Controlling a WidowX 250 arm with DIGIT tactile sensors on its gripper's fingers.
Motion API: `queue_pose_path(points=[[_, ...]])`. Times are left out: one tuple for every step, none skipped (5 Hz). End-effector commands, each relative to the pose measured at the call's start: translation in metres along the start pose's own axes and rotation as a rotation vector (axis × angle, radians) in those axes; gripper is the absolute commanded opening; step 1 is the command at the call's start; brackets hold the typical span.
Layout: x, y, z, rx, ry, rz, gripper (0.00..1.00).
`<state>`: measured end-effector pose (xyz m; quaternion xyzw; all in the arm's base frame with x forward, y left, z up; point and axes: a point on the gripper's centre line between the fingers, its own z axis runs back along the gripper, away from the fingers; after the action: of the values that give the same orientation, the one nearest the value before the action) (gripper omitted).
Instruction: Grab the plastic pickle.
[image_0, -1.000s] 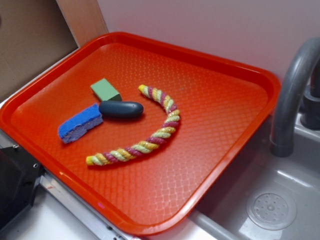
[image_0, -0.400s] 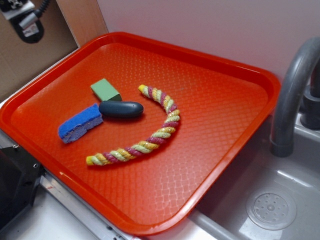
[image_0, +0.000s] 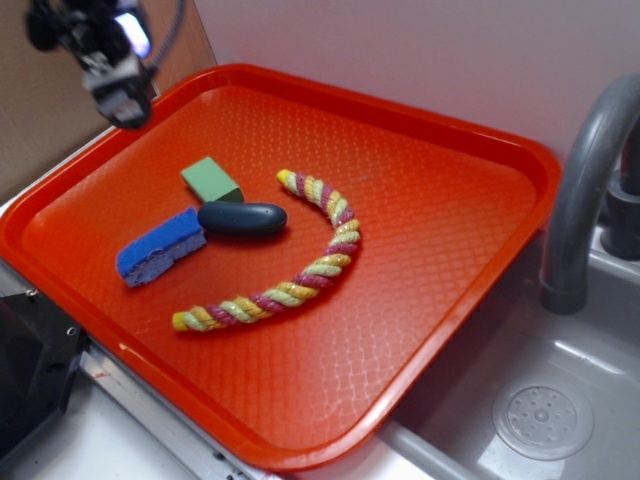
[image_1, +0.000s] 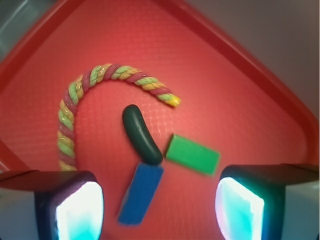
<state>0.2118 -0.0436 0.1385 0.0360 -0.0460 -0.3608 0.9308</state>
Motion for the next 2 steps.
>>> queue_pose_path(points=[[0.017,-0.02,-0.06,-0.026,0.089,-0.174,1.0],[0.013,-0.025,-0.086,-0.037,0.156,-0.198,1.0]])
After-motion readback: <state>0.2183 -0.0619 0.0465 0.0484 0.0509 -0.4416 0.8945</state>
